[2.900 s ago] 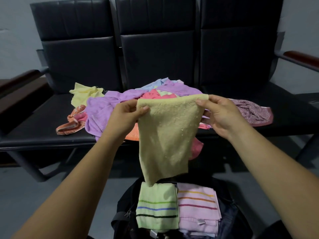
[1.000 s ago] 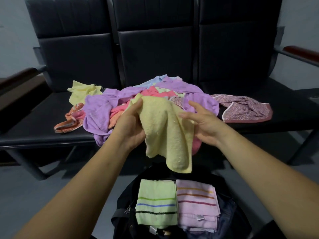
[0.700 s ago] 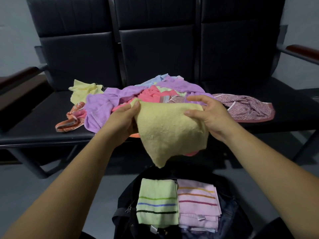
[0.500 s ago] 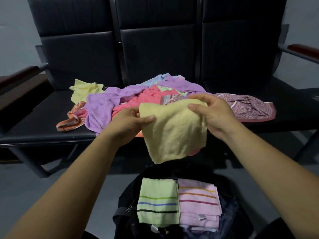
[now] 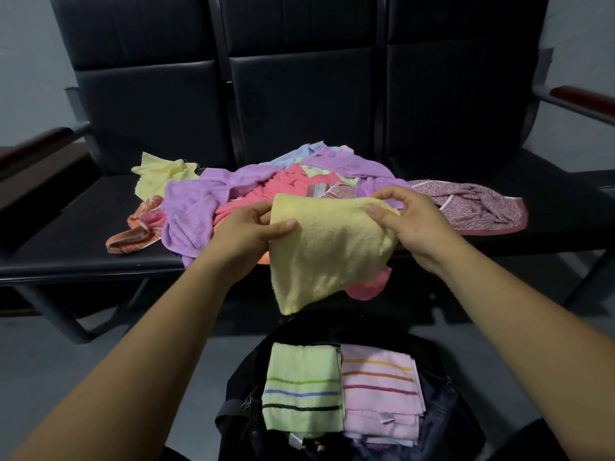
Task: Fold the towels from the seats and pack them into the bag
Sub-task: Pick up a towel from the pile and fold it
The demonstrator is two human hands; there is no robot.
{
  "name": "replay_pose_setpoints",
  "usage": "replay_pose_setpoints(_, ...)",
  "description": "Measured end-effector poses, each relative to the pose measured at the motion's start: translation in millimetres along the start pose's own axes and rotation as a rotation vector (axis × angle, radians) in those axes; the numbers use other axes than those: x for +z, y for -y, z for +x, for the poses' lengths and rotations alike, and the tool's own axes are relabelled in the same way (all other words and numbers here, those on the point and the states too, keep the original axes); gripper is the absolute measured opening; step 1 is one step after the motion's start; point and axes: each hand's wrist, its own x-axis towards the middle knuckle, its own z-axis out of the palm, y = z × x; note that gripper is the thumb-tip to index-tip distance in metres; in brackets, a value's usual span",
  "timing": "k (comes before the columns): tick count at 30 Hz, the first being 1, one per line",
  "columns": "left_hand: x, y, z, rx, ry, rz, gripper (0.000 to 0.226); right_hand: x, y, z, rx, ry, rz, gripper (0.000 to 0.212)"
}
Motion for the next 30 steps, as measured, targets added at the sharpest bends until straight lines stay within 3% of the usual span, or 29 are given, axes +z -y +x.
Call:
replay_pose_setpoints(4, -1.2, 5.7, 1.8, 0.107, -0.109, 0.221, 0.020, -1.8, 7.6, -2.3, 0.101, -0.049, 0.292, 0.017)
replay_pose_setpoints(8, 0.2, 8.1, 0.9, 0.129, -0.185, 0.233, 0.018, -6.8, 12.4, -6.9, 0.170, 0.130, 0.458, 0.037)
replay_pose_setpoints(10, 1.4, 9.1, 1.3, 0.140, -0.197, 0.218, 0.019, -9.9, 10.4, -7.8, 0.175, 0.192, 0.295, 0.047)
replay_pose_setpoints(11, 2.3, 10.1, 2.0, 0.146, -0.209, 0.218, 0.016, -11.9, 8.9, -7.7, 0.131, 0.179, 0.087, 0.048)
replay_pose_setpoints(13, 4.8, 11.5, 2.4, 0.164, -0.230, 0.217, 0.010, -15.6, 9.2, -8.0, 0.016, 0.104, -0.356, 0.040)
replay_pose_setpoints(15, 8.3, 12.4, 3.1, 0.190, -0.231, 0.180, 0.009, -18.0, 9.4, -8.9, -0.069, 0.047, -0.456, 0.023)
replay_pose_setpoints(18, 14.9, 11.8, 0.8, 0.242, -0.196, 0.080, 0.012, -23.6, 2.2, -7.0, -0.092, -0.012, -0.228, 0.016)
replay_pose_setpoints(23, 28.1, 16.3, -2.4, 0.304, -0.134, 0.056, 0.030, -22.2, -1.4, -15.3, 0.172, -0.019, 0.452, 0.013)
replay_pose_setpoints(27, 41.7, 17.5, -6.4, 0.249, -0.090, 0.117, 0.035, -29.5, -5.8, -14.7, 0.318, -0.036, 0.746, 0.031)
replay_pose_setpoints(30, 50.4, 27.5, -8.3, 0.218, -0.077, 0.177, 0.037, -37.3, -15.0, -21.9, 0.394, 0.077, 0.721, 0.036)
